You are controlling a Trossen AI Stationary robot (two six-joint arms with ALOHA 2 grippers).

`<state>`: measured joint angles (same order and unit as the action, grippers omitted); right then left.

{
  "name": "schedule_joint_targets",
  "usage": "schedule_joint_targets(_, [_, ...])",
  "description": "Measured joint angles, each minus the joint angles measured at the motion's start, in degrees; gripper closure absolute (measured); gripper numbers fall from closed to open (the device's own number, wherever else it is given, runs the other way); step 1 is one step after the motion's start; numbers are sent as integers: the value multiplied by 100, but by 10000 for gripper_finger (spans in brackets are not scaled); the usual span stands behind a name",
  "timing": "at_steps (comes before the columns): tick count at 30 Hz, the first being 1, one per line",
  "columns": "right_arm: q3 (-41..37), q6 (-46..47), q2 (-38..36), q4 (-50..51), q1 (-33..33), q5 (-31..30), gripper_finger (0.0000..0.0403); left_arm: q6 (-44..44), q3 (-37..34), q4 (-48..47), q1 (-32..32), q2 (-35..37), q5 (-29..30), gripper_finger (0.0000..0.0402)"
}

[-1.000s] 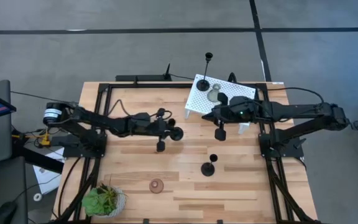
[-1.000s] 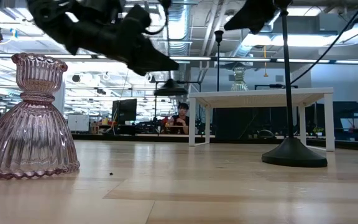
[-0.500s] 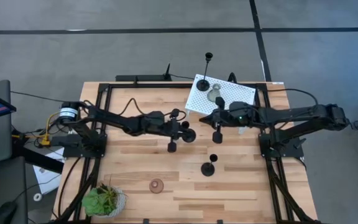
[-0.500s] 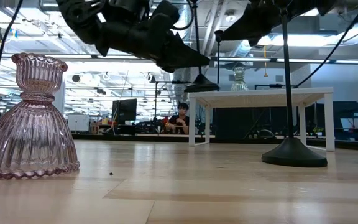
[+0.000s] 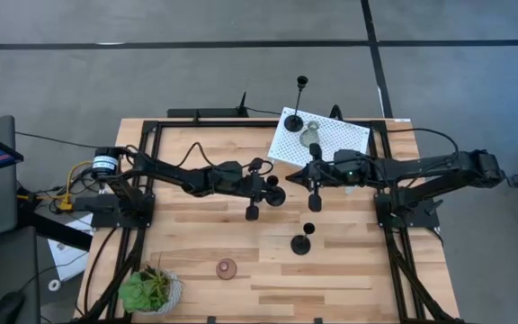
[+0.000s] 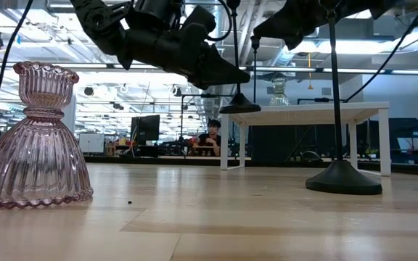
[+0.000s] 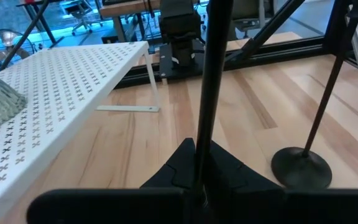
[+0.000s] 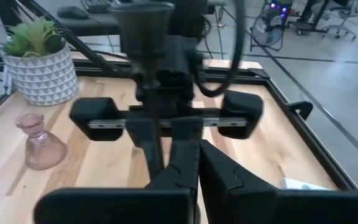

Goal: Pick & Place candle stick holders
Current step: Put the top black candle holder on the shelf

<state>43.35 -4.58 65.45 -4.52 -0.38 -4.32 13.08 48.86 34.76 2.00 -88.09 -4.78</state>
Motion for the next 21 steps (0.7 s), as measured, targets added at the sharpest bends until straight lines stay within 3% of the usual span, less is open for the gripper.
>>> schedule_joint_targets(10, [32, -137, 898, -865, 234, -21, 333, -37, 0, -51, -13, 0, -2, 388])
schedule_joint_targets(21, [64, -86, 859, -902, 243, -13, 272, -48, -4, -146, -11, 2, 0, 388])
